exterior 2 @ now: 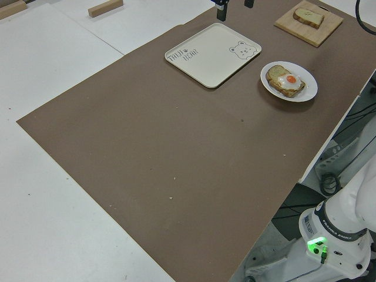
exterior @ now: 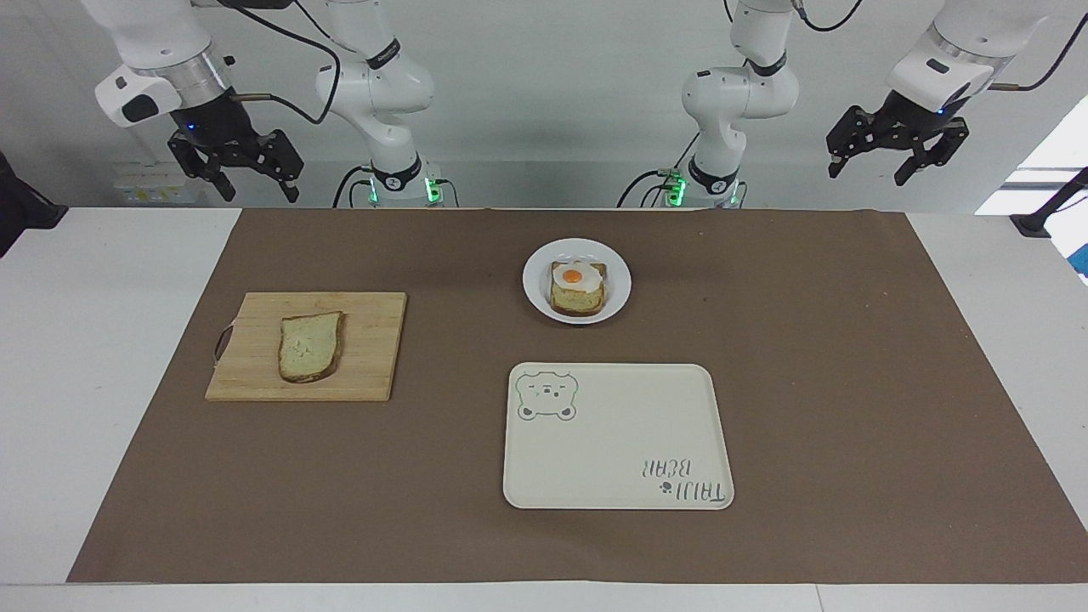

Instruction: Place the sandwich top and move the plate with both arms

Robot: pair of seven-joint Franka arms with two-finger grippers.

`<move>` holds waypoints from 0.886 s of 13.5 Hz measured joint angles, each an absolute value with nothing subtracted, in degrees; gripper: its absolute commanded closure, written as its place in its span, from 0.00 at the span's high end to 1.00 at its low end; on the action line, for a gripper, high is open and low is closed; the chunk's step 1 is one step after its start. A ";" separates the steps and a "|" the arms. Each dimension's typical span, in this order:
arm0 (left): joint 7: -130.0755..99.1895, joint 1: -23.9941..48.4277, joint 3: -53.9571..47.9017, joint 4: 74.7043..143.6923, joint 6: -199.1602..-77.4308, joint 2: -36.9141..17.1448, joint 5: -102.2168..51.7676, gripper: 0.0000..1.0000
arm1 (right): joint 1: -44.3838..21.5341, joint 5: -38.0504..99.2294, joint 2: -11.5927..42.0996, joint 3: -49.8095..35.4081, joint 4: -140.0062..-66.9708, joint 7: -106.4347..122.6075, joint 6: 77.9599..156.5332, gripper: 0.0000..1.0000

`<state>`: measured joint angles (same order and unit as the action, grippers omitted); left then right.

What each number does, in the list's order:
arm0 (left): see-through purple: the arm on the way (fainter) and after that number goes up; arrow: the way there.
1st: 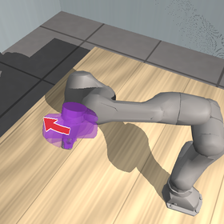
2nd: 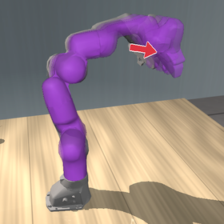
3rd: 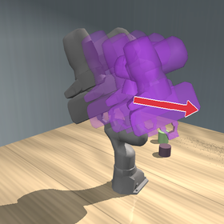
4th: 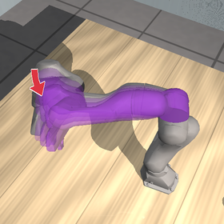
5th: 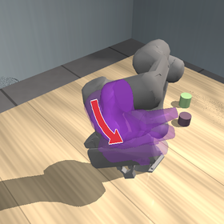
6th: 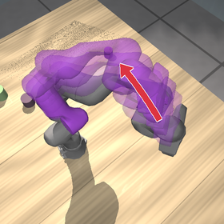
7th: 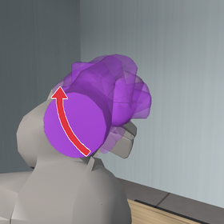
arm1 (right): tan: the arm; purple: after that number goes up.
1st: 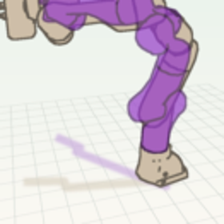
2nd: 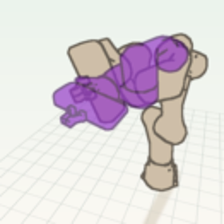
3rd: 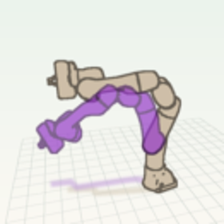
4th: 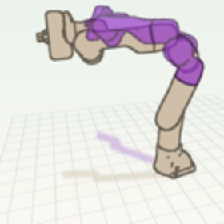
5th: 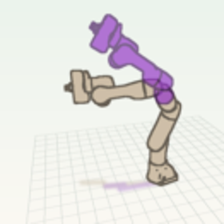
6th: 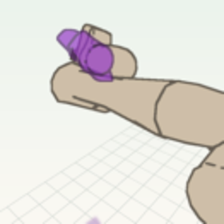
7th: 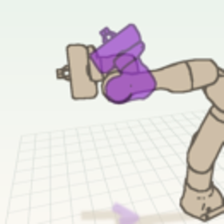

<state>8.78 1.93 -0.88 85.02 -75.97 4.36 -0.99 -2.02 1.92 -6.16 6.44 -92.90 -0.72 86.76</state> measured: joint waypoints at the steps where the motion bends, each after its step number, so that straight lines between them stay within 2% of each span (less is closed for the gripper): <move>1: 8.78 1.93 -0.88 85.03 -75.97 4.37 -0.99 1.00 | -2.02 1.92 -6.16 6.44 -92.90 -0.72 86.76 1.00; 12: 8.78 1.93 -0.93 85.07 -75.90 4.39 -0.99 1.00 | -2.55 1.92 -6.35 5.35 -94.59 2.84 86.73 1.00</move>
<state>8.78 1.93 -0.93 85.07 -75.90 4.39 -0.99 -2.55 1.92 -6.35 5.35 -94.59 2.84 86.73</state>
